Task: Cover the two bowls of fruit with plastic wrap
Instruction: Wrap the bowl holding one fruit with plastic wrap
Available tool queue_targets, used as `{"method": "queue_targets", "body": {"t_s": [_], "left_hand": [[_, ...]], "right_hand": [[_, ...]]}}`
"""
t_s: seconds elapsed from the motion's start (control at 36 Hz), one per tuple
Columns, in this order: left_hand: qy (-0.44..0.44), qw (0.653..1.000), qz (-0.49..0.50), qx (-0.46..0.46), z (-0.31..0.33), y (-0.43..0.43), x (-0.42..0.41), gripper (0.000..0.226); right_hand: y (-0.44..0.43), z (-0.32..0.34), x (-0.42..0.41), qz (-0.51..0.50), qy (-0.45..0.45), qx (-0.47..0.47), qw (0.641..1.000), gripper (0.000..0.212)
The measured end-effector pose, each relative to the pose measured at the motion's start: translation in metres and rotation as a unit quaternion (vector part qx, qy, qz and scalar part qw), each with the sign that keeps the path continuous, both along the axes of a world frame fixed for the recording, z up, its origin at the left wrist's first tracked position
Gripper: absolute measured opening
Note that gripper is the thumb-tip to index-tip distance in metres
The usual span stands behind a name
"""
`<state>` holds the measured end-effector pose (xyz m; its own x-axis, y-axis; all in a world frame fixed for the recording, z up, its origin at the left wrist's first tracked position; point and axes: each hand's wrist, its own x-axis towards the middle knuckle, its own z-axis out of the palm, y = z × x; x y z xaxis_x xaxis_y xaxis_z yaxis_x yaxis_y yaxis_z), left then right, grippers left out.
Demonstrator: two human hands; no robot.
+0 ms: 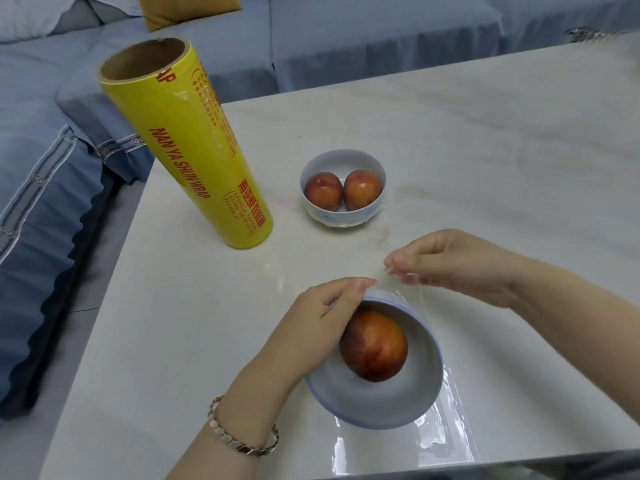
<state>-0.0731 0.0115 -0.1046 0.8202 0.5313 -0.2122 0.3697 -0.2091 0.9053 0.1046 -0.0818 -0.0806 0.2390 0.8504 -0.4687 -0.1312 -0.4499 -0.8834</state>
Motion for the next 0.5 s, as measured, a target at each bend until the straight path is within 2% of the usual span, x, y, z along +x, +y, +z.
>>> {"method": "queue_targets", "body": {"t_s": [0.08, 0.17, 0.19, 0.31, 0.39, 0.5], "left_hand": [[-0.004, 1.0, -0.004, -0.006, 0.0, 0.002, 0.001, 0.028], [-0.011, 1.0, -0.005, -0.003, 0.001, 0.003, 0.001, 0.029], [-0.014, 1.0, -0.008, -0.004, 0.001, 0.002, 0.001, 0.029], [-0.023, 0.999, -0.023, -0.005, 0.001, -0.001, 0.0, 0.029], [-0.028, 0.999, -0.018, 0.004, -0.001, 0.0, -0.003, 0.034], [-0.037, 0.999, -0.01, 0.018, 0.0, 0.0, -0.007, 0.028]], "right_hand": [[-0.006, -0.013, -0.012, -0.023, 0.067, 0.092, 0.993, 0.01], [-0.008, -0.023, -0.021, -0.058, 0.109, 0.148, 0.981, 0.042], [-0.008, -0.026, -0.023, -0.089, 0.11, 0.157, 0.977, 0.045], [-0.003, -0.025, -0.035, -0.205, 0.064, 0.145, 0.966, 0.012], [0.002, -0.023, -0.045, -0.254, 0.023, 0.113, 0.96, 0.012], [0.004, -0.025, -0.051, -0.287, -0.013, 0.079, 0.955, 0.011]]}}
